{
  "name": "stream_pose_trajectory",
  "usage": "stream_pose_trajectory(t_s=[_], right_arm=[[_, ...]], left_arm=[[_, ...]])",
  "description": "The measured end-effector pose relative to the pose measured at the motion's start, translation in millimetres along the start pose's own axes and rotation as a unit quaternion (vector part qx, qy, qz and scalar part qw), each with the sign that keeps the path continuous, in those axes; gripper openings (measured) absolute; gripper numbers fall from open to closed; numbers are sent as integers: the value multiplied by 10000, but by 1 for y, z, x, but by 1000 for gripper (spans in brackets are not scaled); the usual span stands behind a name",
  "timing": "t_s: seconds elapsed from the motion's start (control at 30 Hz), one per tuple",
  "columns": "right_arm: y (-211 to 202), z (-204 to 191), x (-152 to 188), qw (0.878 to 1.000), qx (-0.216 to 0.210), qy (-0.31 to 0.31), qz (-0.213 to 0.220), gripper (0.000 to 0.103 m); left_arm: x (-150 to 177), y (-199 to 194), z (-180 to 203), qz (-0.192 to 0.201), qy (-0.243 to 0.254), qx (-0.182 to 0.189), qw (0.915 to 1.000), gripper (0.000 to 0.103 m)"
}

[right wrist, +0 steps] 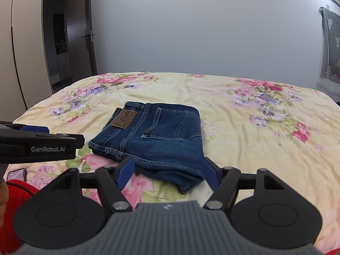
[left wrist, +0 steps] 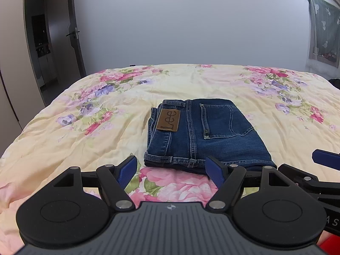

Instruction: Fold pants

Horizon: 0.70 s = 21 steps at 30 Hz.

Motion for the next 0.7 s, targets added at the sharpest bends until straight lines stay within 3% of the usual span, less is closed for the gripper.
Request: stream_pose_trajectory(t_s=[0.7], right_arm=[[1,1,1,10000,8,28,-3,66]], left_arm=[[0,-1,1,5,4,-3,10000,86]])
Point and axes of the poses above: each gripper's, at about its wrist camera, not at the fingertips, and y roughly the way its jaws point, z to its right, x to its underside, the point moved 5 cm from there along y, roughly the way its jaws point, and after that the axes turned 9 degrees about -y, right-handed, at the moved point
